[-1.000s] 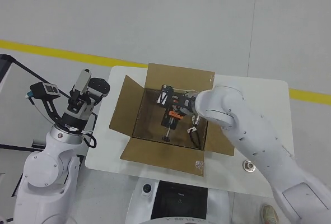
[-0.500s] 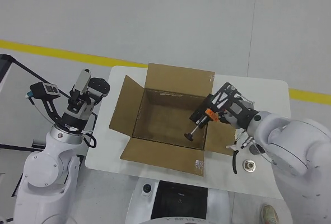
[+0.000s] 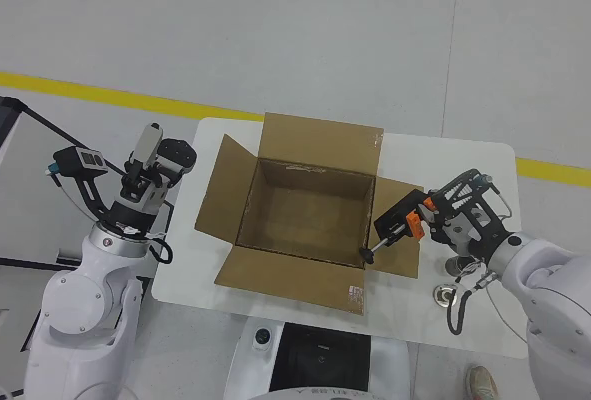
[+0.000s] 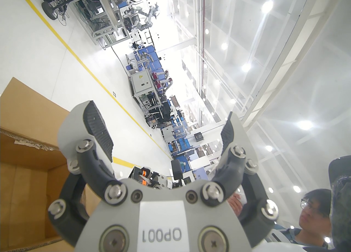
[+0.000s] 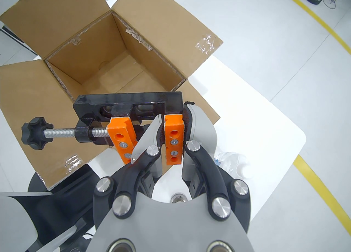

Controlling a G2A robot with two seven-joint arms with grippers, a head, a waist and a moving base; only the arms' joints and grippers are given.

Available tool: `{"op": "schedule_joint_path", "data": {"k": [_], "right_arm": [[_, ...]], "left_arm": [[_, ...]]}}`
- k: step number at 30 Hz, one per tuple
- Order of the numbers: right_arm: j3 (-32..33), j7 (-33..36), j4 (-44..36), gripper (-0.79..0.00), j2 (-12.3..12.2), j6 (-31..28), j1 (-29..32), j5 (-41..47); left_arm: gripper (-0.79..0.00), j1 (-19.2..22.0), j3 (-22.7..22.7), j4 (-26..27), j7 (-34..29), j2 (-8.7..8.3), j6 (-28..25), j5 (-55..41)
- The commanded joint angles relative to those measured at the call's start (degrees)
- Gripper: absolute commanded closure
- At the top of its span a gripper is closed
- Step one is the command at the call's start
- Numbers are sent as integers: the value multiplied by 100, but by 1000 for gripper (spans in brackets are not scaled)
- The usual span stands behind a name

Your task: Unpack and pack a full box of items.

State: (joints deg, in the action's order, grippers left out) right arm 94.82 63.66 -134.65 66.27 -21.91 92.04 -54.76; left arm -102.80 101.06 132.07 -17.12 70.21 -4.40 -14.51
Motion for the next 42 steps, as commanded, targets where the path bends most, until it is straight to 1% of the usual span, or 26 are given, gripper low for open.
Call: {"op": "schedule_joint_path", "data": {"k": [1, 4, 6, 8, 10, 12, 14, 18, 21, 24, 26, 29, 30, 42], "right_arm": [[1, 0, 0, 0, 0, 0, 1, 0], [8, -32, 12, 0, 0, 13, 3, 2], [122, -158, 0, 0, -8, 53, 62, 127], [444, -156, 0, 0, -31, 40, 159, 195], [901, -164, 0, 0, -53, -11, 345, 413], [1470, -54, 0, 0, -72, -45, 701, 623], [1893, -36, 0, 0, -76, -95, 1009, 752], [2829, -84, 0, 0, -46, -250, 1889, 1106], [3383, -140, 0, 0, 20, -213, 2638, 1292], [3763, -349, 10, 0, 118, -50, 3368, 1215], [3899, -570, 68, 0, 197, 185, 3785, 1189], [3992, -960, 0, 0, 280, 308, 4162, 1158], [3989, -1038, 0, 0, 292, 296, 4205, 1193], [3989, -1038, 0, 0, 292, 296, 4205, 1193]], "left_arm": [[-785, 0, 0, 0, 0, 0, 0, 0], [-785, 0, 0, 0, 0, 0, 0, 0], [-785, 0, 0, 0, 0, 0, 0, 0], [-785, 0, 0, 0, 0, 0, 0, 0], [-785, 0, 0, 0, 0, 0, 0, 0], [-785, 0, 0, 0, 0, 0, 0, 0], [-785, 0, 0, 0, 0, 0, 0, 0], [-785, 0, 0, 0, 0, 0, 0, 0], [-785, 0, 0, 0, 0, 0, 0, 0], [-785, 0, 0, 0, 0, 0, 0, 0], [-785, 0, 0, 0, 0, 0, 0, 0], [-785, 0, 0, 0, 0, 0, 0, 0], [-785, 0, 0, 0, 0, 0, 0, 0], [-785, 0, 0, 0, 0, 0, 0, 0]]}}
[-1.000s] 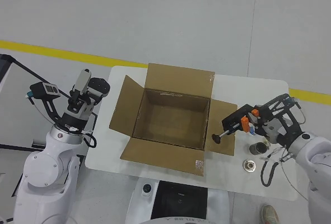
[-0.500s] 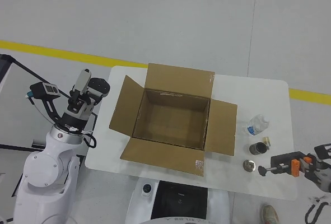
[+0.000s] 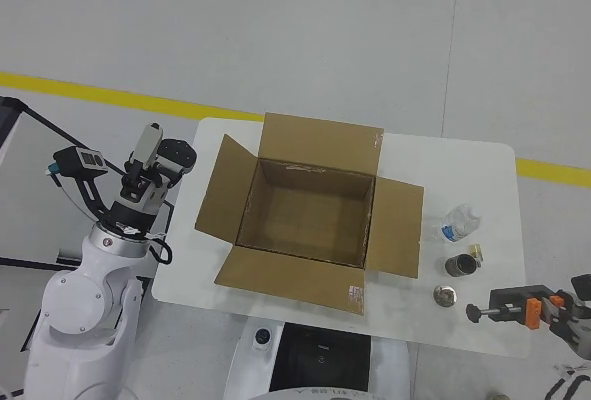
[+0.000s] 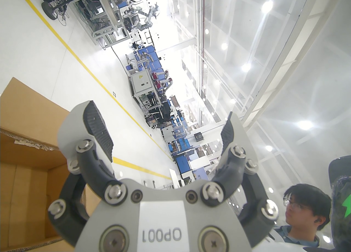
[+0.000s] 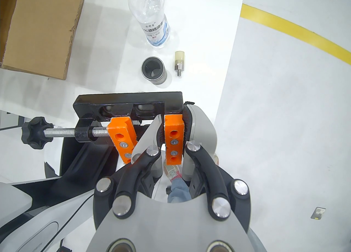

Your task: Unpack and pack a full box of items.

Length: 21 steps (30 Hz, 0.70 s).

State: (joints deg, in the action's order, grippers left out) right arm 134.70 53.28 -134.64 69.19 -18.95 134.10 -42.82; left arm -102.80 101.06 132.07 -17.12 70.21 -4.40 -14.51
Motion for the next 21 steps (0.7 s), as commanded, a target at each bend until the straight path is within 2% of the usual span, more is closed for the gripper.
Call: {"op": "schedule_joint_path", "data": {"k": [1, 8, 12, 21], "right_arm": [[0, 0, 0, 0, 0, 0, 0, 0], [-48, 1, 123, 0, -3, 73, -48, -48], [-306, 255, 700, 0, -50, 242, -327, -248], [-1091, 348, 1935, 0, -150, 33, -925, -1065]], "left_arm": [[-785, 0, 0, 0, 0, 0, 0, 0], [-785, 0, 0, 0, 0, 0, 0, 0], [-785, 0, 0, 0, 0, 0, 0, 0], [-785, 0, 0, 0, 0, 0, 0, 0]]}}
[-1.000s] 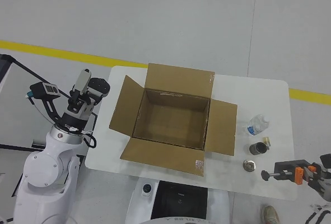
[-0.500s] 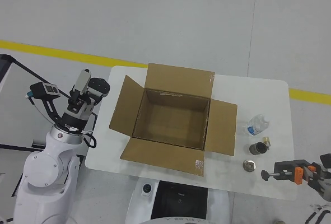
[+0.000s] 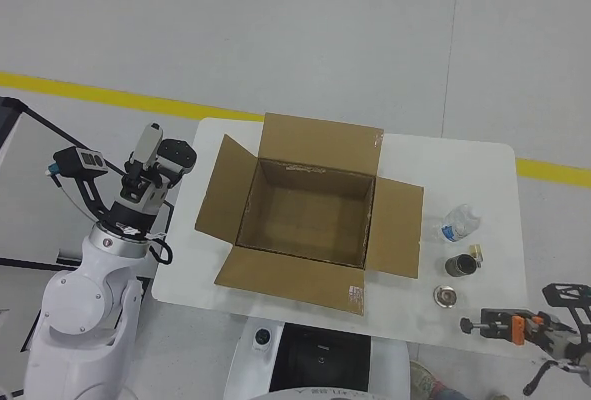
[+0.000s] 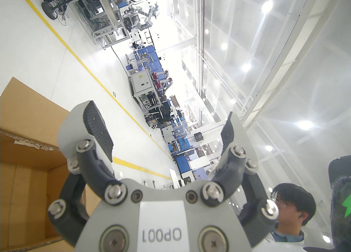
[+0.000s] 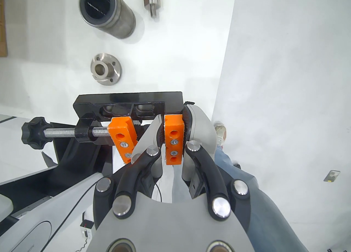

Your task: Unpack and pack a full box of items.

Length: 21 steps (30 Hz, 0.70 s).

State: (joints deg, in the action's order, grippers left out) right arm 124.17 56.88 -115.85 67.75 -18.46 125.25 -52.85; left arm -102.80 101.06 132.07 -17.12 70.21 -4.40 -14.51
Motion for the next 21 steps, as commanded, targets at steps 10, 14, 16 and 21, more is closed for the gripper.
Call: {"op": "schedule_joint_path", "data": {"k": [10, 14, 16, 21], "right_arm": [[-574, -205, 642, 0, -41, -74, -327, -592], [-778, -218, 729, 0, -46, 53, -442, -745], [-905, -230, 793, 0, -48, 111, -521, -836], [-1206, -288, 1020, 0, -52, 360, -784, -1123]], "left_arm": [[-785, 0, 0, 0, 0, 0, 0, 0], [-785, 0, 0, 0, 0, 0, 0, 0], [-785, 0, 0, 0, 0, 0, 0, 0], [-785, 0, 0, 0, 0, 0, 0, 0]]}}
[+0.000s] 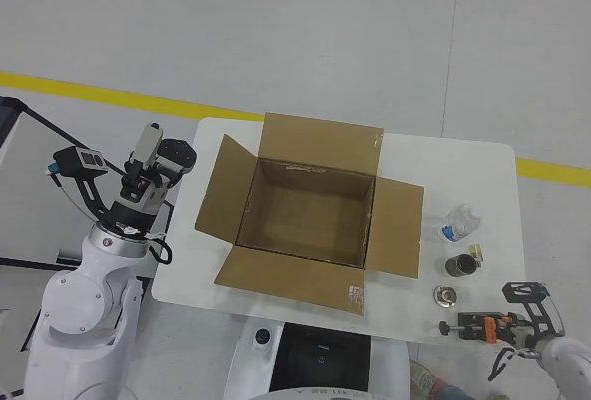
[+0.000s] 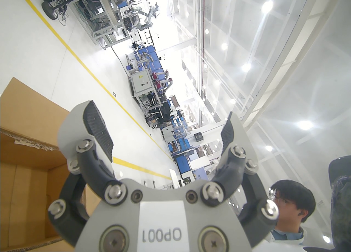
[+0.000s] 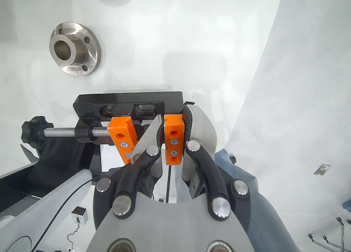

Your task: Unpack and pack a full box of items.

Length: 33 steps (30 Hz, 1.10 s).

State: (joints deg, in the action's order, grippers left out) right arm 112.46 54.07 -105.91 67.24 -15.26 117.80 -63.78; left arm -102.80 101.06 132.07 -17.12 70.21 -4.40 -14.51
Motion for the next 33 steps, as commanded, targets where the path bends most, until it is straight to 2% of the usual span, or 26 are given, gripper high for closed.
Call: {"op": "schedule_joint_path", "data": {"k": [1, 13, 28, 33], "right_arm": [[-79, -11, 72, 0, -1, 77, -95, -58], [-450, 52, 386, 0, -11, 434, -622, -168], [-781, 39, 495, 0, -1, 859, -1034, 3], [-808, 99, 463, 0, -12, 827, -1031, 31]], "left_arm": [[-785, 0, 0, 0, 0, 0, 0, 0], [-785, 0, 0, 0, 0, 0, 0, 0], [-785, 0, 0, 0, 0, 0, 0, 0], [-785, 0, 0, 0, 0, 0, 0, 0]]}}
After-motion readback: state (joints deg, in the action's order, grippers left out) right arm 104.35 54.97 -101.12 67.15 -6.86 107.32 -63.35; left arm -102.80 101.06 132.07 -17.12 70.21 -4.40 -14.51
